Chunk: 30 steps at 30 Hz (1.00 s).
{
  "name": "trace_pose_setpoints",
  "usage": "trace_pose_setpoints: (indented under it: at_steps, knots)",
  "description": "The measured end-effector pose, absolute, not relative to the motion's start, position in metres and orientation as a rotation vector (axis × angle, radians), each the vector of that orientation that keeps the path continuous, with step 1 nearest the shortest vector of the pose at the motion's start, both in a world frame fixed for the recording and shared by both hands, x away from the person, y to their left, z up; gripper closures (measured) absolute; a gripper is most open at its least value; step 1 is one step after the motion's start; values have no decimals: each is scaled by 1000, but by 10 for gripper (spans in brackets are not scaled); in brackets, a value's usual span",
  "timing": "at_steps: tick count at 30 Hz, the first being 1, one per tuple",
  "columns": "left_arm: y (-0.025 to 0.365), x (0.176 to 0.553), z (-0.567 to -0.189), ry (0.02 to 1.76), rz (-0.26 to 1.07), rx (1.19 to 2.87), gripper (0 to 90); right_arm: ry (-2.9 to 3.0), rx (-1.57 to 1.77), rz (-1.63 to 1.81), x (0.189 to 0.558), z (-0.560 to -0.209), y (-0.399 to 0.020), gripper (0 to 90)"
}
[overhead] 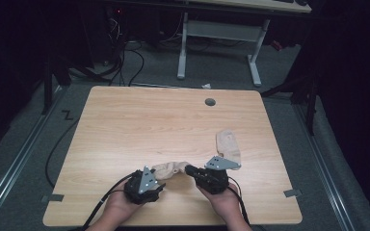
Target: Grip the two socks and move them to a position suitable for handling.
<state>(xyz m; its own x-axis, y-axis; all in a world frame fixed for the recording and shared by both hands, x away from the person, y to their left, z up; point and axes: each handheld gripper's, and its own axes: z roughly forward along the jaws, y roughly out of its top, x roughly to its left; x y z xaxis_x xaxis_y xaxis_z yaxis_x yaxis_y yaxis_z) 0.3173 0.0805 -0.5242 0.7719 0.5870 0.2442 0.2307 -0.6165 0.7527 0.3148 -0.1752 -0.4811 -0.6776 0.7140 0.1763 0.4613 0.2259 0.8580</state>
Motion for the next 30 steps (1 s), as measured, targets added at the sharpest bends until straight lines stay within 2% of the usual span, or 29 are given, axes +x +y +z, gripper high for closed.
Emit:
trace_pose_setpoints:
  at_steps: [3, 8, 12, 20, 27, 30]
  knots:
    - [75, 325, -530, 649, 650, 2241, 426, 2229, 1096, 1445, 310, -477, -175, 850]
    - [80, 329, -527, 684, 622, 2206, 734, 2210, 1102, 1446, 308, -474, -180, 849]
    - [89, 325, -515, 665, 619, 2155, 868, 2203, 1133, 1447, 307, -475, -185, 848]
    - [110, 296, -476, 645, 515, 2128, 887, 2217, 1132, 1428, 295, -474, -191, 846]
    - [119, 307, -479, 740, 380, 2145, 885, 2272, 1125, 1410, 297, -479, -180, 846]
    - [120, 300, -474, 702, 426, 2146, 886, 2279, 1110, 1399, 296, -478, -177, 845]
